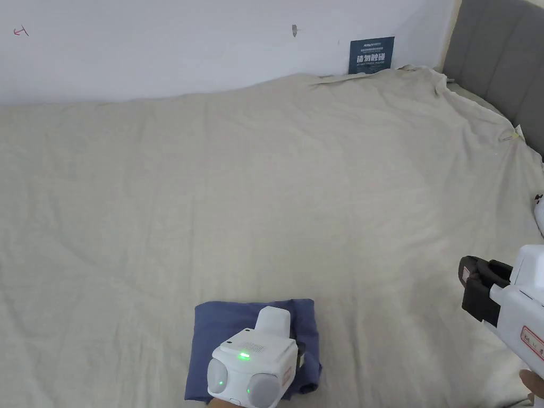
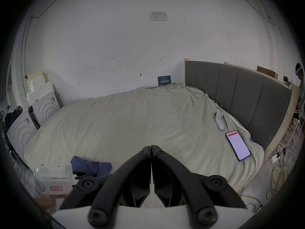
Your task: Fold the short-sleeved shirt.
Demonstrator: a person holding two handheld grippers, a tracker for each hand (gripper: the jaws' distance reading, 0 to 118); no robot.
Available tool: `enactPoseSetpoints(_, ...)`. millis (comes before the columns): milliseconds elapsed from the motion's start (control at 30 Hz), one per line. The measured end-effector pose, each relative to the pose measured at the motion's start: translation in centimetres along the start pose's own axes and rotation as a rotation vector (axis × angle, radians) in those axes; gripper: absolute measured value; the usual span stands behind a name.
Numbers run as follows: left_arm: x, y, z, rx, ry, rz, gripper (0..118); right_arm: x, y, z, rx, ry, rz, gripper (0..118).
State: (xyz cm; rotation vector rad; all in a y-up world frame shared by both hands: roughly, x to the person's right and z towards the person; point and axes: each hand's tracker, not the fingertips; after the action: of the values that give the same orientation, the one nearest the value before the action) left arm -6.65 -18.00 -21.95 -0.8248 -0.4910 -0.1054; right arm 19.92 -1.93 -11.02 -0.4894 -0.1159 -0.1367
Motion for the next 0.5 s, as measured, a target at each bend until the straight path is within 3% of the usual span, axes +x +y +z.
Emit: enactPoseSetpoints(500, 2.1, 0.0, 0.1, 0.01, -0.075, -0.001, 0, 0.3, 0.0, 0.2, 0.002, -0.011, -0.003, 0)
